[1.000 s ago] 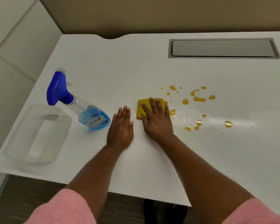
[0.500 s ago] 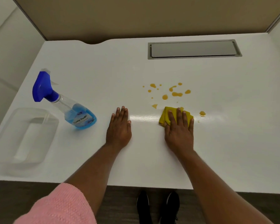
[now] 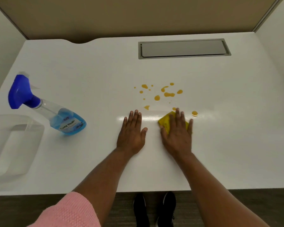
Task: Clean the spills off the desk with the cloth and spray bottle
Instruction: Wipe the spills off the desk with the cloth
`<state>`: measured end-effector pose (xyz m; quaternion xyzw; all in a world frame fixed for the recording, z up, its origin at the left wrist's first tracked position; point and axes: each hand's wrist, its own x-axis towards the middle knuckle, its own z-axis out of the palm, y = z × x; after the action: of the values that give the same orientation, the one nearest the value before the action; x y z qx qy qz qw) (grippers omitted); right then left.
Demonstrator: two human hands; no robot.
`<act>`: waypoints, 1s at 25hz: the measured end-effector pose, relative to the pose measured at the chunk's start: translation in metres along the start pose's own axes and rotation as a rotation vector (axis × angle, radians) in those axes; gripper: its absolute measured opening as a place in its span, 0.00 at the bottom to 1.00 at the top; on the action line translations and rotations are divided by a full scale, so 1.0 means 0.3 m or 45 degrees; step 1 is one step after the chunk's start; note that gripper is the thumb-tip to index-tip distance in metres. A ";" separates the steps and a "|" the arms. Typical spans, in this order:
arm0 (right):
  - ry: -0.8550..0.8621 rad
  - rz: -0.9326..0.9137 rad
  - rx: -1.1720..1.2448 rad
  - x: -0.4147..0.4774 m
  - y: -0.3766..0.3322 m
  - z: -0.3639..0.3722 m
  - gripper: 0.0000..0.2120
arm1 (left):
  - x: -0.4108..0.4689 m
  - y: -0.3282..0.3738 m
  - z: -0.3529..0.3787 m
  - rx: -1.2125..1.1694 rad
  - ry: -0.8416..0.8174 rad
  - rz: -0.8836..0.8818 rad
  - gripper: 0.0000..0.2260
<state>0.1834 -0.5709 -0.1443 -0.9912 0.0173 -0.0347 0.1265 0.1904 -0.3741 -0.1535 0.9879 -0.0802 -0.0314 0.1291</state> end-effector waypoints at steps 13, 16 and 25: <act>0.151 0.391 0.145 0.090 0.250 -0.065 0.23 | -0.003 -0.004 0.004 0.009 0.025 -0.013 0.28; 0.129 0.465 0.134 0.134 0.254 -0.068 0.20 | 0.000 -0.003 0.006 0.011 0.027 -0.017 0.28; -0.236 -0.095 0.276 0.181 -0.264 0.013 0.30 | -0.007 0.005 -0.015 0.000 0.005 -0.013 0.28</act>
<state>0.2399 -0.4957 -0.1245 -0.9707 -0.0349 0.0507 0.2324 0.1886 -0.3740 -0.1487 0.9883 -0.0750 -0.0302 0.1291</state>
